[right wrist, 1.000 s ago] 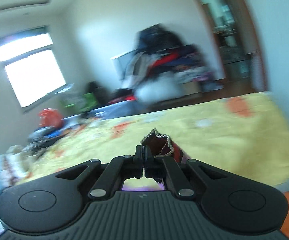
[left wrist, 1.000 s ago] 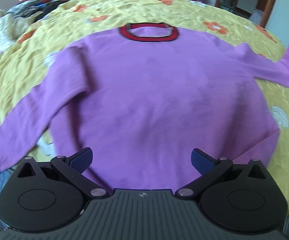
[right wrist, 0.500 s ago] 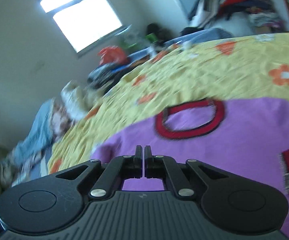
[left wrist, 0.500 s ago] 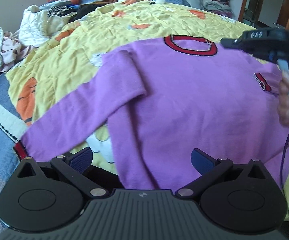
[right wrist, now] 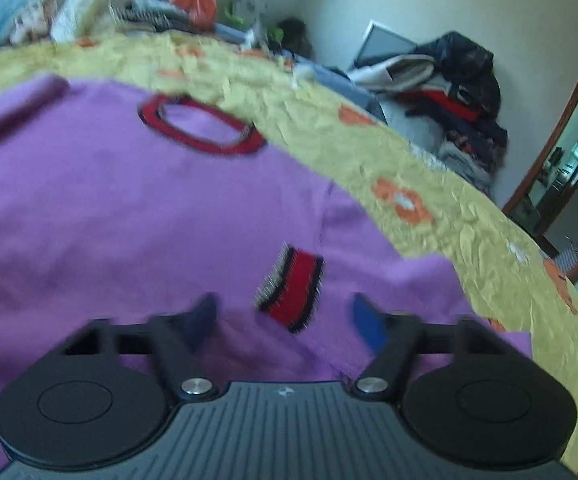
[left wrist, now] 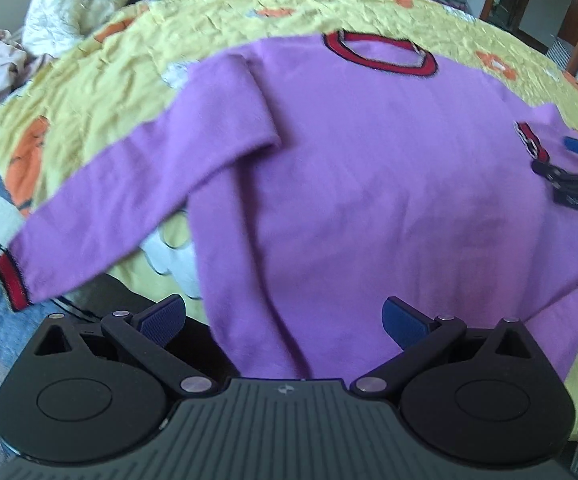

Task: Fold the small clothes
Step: 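Carry the cuff across the sweater body and open the right tool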

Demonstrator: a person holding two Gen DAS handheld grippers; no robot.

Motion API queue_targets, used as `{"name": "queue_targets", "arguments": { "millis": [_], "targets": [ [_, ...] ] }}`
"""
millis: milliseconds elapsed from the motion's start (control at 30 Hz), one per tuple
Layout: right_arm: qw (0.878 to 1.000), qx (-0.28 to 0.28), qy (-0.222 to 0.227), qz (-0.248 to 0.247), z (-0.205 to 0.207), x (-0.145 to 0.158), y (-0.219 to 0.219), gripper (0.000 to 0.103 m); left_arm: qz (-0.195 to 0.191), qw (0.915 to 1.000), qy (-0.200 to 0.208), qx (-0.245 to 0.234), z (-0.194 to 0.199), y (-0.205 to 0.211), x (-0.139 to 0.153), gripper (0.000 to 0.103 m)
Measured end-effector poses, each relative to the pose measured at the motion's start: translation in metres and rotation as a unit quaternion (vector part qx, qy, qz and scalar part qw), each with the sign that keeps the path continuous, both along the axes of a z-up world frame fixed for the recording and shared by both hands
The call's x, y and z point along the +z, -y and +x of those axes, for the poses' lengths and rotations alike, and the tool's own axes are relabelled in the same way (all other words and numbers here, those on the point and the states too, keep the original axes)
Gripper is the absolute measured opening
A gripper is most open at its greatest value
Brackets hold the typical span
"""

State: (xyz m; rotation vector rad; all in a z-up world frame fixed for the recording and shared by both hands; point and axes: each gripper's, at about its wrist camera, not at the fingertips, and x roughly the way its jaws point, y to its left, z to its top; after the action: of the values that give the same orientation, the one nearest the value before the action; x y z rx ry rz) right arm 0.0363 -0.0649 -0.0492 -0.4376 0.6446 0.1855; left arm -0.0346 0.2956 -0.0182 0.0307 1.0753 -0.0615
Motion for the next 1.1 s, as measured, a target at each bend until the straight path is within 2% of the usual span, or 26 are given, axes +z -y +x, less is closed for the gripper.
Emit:
{"name": "queue_targets", "arguments": {
  "millis": [67,167,233,267,300,333,367,433,500,567,667,733,833,1033,1100],
  "targets": [
    [1.0,-0.007,-0.008,0.02,0.009,-0.006,0.006,0.056,0.003,0.9999,0.003,-0.01,-0.002,0.006,-0.001,0.103],
    [1.0,-0.013,0.001,0.018,0.026,-0.008,0.005,0.056,0.018,0.9996,0.006,-0.02,-0.004,0.013,0.0,0.103],
    [0.999,-0.016,-0.015,0.048,0.04,-0.005,0.011,0.022,0.025,0.9994,0.009,-0.021,-0.004,0.015,0.0,0.103],
    [0.999,-0.03,-0.007,0.037,0.043,-0.006,0.011,0.008,0.028,0.9993,0.013,-0.021,-0.003,0.015,0.001,0.103],
    [0.999,-0.038,0.0,0.035,0.045,-0.004,0.014,0.008,0.028,0.9993,0.013,-0.021,-0.003,0.015,0.001,0.103],
    [0.997,-0.047,-0.005,0.066,0.048,0.0,0.021,0.008,0.029,0.9993,0.013,-0.02,-0.003,0.014,0.001,0.103],
    [0.991,-0.063,-0.012,0.118,0.051,0.006,0.033,0.008,0.028,0.9993,0.014,-0.02,-0.002,0.013,0.003,0.103],
    [0.975,-0.096,-0.01,0.201,0.053,0.02,0.05,0.008,0.026,0.9994,0.015,-0.018,-0.001,0.009,0.004,0.103],
    [0.957,-0.106,0.002,0.269,0.052,0.039,0.058,0.008,0.024,0.9995,0.013,-0.015,0.0,0.003,0.004,0.103],
    [0.939,-0.101,0.018,0.329,0.05,0.061,0.055,0.008,0.023,0.9996,0.011,-0.009,0.001,-0.003,0.003,0.103],
    [0.92,-0.066,0.032,0.385,0.049,0.094,0.028,0.008,0.024,0.9997,0.009,0.001,0.002,-0.014,0.002,0.103],
    [0.911,-0.037,0.033,0.41,0.049,0.106,0.0,0.008,0.023,0.9996,0.008,0.01,0.001,-0.021,0.002,0.103],
    [0.906,0.003,0.023,0.423,0.05,0.108,-0.052,0.008,0.019,0.9996,0.005,0.02,-0.001,-0.032,0.002,0.103],
    [0.899,0.041,-0.044,0.434,0.057,0.07,-0.128,0.008,0.024,0.9992,0.016,0.029,-0.003,-0.044,0.011,0.103],
    [0.902,0.041,-0.054,0.426,0.057,0.056,-0.143,0.008,0.026,0.999,0.018,0.032,-0.002,-0.045,0.013,0.103]
  ]
}}
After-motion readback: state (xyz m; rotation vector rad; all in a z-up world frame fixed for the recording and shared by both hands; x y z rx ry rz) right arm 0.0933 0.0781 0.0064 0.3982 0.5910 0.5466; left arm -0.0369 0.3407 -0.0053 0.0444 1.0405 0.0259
